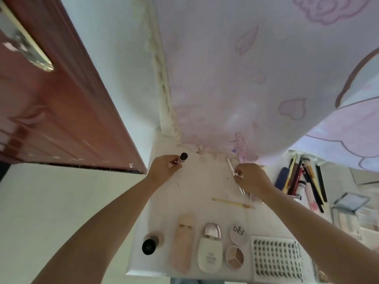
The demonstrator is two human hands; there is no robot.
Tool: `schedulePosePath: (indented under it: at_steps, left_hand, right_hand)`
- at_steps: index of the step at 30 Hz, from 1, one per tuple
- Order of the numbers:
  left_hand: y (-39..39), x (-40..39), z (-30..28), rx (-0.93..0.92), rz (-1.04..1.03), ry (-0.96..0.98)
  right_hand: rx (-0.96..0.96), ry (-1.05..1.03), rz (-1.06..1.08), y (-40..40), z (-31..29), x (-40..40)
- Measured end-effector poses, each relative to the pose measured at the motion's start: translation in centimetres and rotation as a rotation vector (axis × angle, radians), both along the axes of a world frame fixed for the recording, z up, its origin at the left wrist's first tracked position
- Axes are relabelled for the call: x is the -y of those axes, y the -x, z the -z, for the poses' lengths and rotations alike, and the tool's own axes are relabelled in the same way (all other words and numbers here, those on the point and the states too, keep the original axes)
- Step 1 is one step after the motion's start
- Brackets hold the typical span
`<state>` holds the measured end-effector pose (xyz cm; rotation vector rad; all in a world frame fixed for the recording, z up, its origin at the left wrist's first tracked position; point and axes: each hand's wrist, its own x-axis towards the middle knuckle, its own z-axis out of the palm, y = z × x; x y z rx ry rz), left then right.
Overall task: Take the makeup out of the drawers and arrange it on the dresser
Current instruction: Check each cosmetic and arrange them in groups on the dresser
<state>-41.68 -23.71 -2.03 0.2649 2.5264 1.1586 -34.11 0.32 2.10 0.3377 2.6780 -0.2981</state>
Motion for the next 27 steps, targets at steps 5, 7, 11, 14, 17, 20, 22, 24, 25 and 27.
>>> schedulePosePath:
  at_steps: [5,7,11,14,17,20,22,24,25,27]
  left_hand:
    - [0.3,-1.1,1.8,0.011,-0.004,0.040]
    - [0.4,-1.3,2.1,0.016,-0.022,0.026]
    - [0.4,-1.3,2.4,0.002,-0.008,0.020]
    - [0.5,-1.2,2.6,-0.010,-0.002,0.005]
    - [0.3,-1.1,2.4,-0.029,0.039,0.058]
    - [-0.4,-0.3,2.3,-0.037,-0.009,0.159]
    - [-1.4,0.8,1.5,-0.084,-0.113,0.138]
    - [-2.2,1.7,-0.2,-0.193,-0.204,0.068]
    - [-2.5,1.9,-1.3,-0.257,-0.232,0.031]
    - [-3.0,1.3,-4.0,-0.342,-0.193,-0.011]
  right_hand:
    - [-0.038,-0.097,0.039,0.2,1.7,0.1]
    - [-0.033,-0.111,0.067,0.6,2.1,0.4]
    - [0.004,-0.108,0.117,1.4,2.9,1.2]
    - [-0.006,-0.071,0.191,2.0,3.5,1.7]
    - [-0.007,0.016,0.233,2.4,3.6,1.9]
    - [-0.040,0.101,0.221,2.3,2.5,1.7]
    - [-0.068,0.182,0.186,1.9,1.2,1.2]
    - [-0.098,0.271,0.175,1.2,-0.5,0.5]
    - [-0.123,0.328,0.197,0.8,-1.5,0.1]
    - [-0.203,0.508,0.311,-0.1,-3.8,-0.3]
